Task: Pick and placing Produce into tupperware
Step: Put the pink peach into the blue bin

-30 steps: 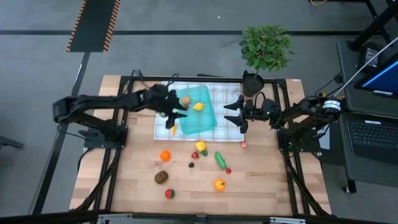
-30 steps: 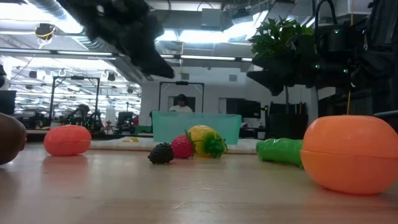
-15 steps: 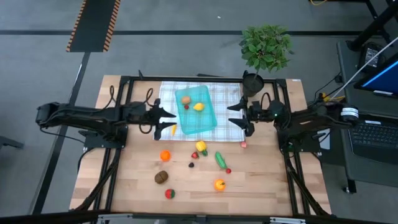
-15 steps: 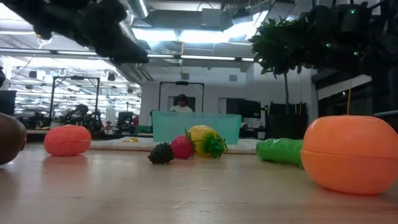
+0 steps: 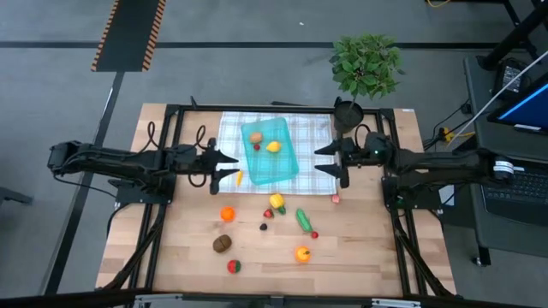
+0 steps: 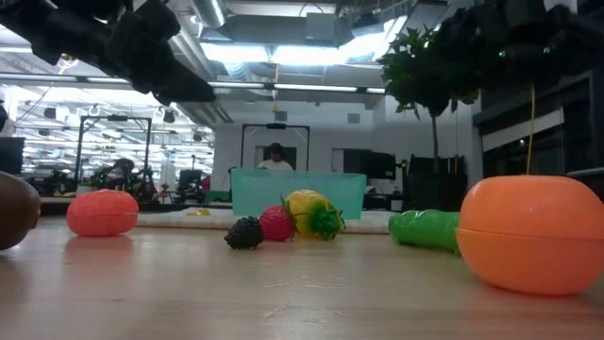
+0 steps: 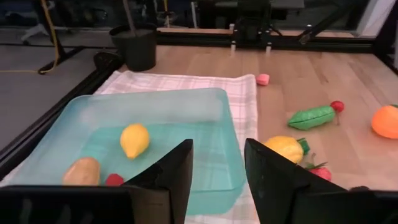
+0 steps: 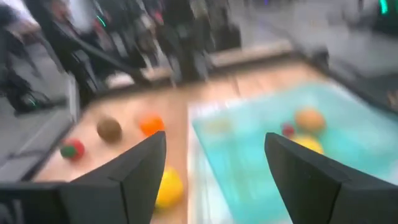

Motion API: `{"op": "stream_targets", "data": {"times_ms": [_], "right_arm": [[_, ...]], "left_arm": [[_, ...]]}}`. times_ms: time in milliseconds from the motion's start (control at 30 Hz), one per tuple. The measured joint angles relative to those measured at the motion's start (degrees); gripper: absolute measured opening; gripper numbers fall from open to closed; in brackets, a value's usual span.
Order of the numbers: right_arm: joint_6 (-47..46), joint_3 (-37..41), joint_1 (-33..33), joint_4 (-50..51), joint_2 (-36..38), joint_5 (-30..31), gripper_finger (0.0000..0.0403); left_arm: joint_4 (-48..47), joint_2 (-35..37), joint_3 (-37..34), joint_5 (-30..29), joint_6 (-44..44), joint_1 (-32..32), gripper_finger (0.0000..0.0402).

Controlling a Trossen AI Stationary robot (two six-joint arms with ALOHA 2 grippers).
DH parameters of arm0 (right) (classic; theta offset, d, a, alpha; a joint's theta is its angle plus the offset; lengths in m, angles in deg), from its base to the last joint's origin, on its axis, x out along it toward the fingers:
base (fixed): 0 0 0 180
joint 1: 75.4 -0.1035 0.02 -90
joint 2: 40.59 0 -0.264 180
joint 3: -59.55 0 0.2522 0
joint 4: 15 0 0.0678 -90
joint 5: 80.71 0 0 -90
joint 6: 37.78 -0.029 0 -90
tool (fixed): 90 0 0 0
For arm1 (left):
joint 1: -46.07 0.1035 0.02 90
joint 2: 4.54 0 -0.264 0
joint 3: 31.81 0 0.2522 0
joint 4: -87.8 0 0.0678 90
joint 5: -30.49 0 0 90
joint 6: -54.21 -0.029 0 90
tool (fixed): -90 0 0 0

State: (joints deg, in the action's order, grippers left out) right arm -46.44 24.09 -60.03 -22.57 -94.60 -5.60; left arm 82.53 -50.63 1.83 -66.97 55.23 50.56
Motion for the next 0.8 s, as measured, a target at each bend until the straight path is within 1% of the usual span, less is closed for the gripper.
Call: {"op": "stream_targets", "data": {"times_ms": [133, 200, 267, 367, 533, 667, 800], "right_arm": [[-0.1, -6.0, -3.3, 22.8, 3.0, 8.7, 0.0274], [-2.1, -8.7, -5.0, 30.6, 3.3, 9.9, 0.0274], [-5.0, -10.5, -6.6, 36.2, 3.2, 10.3, 0.0274], [-9.1, -10.9, -8.7, 41.0, 3.0, 10.7, 0.0274], [-16.4, -10.7, -11.2, 48.6, 3.0, 13.8, 0.0274], [-23.3, -10.7, -13.0, 53.9, 3.0, 13.9, 0.0274], [-27.8, -10.7, -15.2, 57.9, 3.0, 13.8, 0.0274]], "left_arm": [[0.0, 0.0, 0.0, -1.0, 0.1, 0.0, 0.0132], [0.1, 0.0, -0.1, -1.0, 0.1, 0.0, 0.0131], [0.4, 0.0, 0.0, -1.0, 0.1, 0.0, 0.0131], [0.9, 0.0, -0.1, -1.0, 0.3, 0.0, 0.0135], [1.9, 0.0, -0.1, -1.1, 0.4, 0.0, 0.0142], [1.9, 0.0, -0.1, -1.1, 1.9, 0.0, 0.0145], [1.9, 0.0, -0.1, -1.1, 2.0, 0.0, 0.0141]]}}
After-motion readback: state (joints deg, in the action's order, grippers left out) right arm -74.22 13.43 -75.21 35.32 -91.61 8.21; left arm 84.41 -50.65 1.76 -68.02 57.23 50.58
